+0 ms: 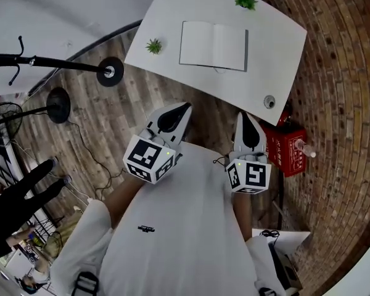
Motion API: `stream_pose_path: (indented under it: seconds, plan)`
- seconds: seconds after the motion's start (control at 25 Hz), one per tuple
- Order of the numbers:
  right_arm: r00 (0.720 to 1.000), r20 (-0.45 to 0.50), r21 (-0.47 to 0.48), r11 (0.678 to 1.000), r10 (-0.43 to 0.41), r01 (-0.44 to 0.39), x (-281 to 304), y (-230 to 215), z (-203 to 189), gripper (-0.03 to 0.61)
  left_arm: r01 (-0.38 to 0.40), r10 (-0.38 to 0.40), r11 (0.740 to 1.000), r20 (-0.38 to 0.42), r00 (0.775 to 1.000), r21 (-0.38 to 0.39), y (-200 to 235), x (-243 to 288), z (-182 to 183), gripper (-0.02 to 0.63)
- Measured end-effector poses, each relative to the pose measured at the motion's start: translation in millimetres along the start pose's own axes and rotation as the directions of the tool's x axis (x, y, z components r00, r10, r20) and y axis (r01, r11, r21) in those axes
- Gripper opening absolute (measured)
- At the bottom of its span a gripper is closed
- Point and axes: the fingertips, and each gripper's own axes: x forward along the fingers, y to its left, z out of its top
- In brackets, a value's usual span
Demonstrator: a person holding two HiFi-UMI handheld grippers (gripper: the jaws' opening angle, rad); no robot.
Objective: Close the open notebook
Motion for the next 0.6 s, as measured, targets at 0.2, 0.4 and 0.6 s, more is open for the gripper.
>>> stream_pose_path:
  seconds: [0.2, 0.4, 0.6]
  plan:
    - [1.0, 0.024, 0.005, 1.0, 0.008, -0.009, 27, -9, 15, 0.012, -0.001, 0.0, 1.0, 0.043, 0.999, 0.008, 19, 19, 25, 0.003]
    - [0.998, 0.032, 0.003, 0.998, 0.059, -0.06, 39, -20, 25, 0.012, -0.027, 0.025, 0.999, 0.063, 0.998, 0.026, 16, 32, 41, 0.003]
    - [0.994, 0.02, 0.005, 0.994, 0.111, -0.111, 46, -36, 25, 0.012, -0.068, 0.067, 0.997, 0.046, 0.997, 0.034, 6, 46, 41, 0.003]
